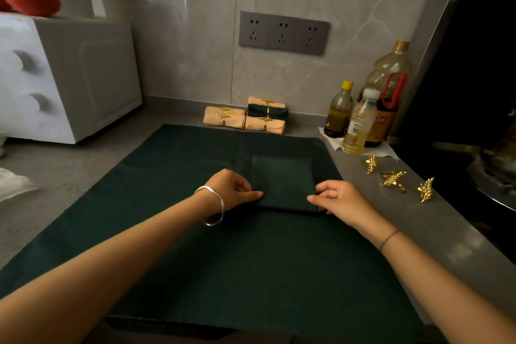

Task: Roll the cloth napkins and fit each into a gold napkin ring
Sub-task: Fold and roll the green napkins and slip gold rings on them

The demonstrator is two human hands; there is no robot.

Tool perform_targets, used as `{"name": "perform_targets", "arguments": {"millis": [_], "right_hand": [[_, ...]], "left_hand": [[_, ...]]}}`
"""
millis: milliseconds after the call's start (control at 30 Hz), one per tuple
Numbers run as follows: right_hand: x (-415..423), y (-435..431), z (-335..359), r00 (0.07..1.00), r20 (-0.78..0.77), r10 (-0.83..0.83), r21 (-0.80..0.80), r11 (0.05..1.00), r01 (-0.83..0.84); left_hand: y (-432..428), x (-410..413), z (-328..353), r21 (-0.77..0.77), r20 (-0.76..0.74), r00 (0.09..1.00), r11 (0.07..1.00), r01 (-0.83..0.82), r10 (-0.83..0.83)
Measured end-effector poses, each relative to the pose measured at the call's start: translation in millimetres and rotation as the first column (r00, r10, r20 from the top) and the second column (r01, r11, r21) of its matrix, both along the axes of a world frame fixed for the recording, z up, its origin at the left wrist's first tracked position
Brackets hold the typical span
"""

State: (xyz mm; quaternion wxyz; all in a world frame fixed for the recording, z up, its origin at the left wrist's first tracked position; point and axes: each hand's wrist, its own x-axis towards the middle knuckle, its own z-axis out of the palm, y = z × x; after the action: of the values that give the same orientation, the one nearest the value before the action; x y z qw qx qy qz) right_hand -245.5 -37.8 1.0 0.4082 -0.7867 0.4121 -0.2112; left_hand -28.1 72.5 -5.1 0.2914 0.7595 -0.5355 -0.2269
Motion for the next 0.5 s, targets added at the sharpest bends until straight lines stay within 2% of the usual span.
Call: {"name": "perform_targets", "arguments": {"millis": [100, 167, 233, 400, 500], "right_hand": [[4.6, -7.3, 4.1, 0.997, -0.071, -0.008, 0.036, 0.999, 0.01], [7.1, -10.4, 6.8, 0.994, -0.112, -0.002, 0.057, 0.998, 0.009], [9.6, -13.8, 9.0, 0.988, -0.153, 0.009, 0.067, 0.998, 0.001], [20.3, -20.9, 14.7, 0.979, -0.201, -0.033, 0.15, 0.987, 0.064], [29.1, -24.4, 7.6, 0.958, -0.274, -0.084, 0.019, 0.995, 0.093]], "left_hand": [[-14.4, 4.0, 9.7, 0.112, 0.036, 0.999, 0.993, -0.033, 0.029], [-27.4, 4.9, 11.7, 0.038, -0.02, 0.993, 0.993, -0.113, 0.114], [-41.4, 3.7, 11.7, -0.049, -0.097, 0.991, 0.994, -0.101, 0.096], [-66.9, 8.0, 6.9, -0.029, -0.121, 0.993, 1.0, -0.006, 0.003], [-71.9, 12.9, 1.6, -0.041, -0.112, 0.993, 0.999, 0.017, -0.021]]}}
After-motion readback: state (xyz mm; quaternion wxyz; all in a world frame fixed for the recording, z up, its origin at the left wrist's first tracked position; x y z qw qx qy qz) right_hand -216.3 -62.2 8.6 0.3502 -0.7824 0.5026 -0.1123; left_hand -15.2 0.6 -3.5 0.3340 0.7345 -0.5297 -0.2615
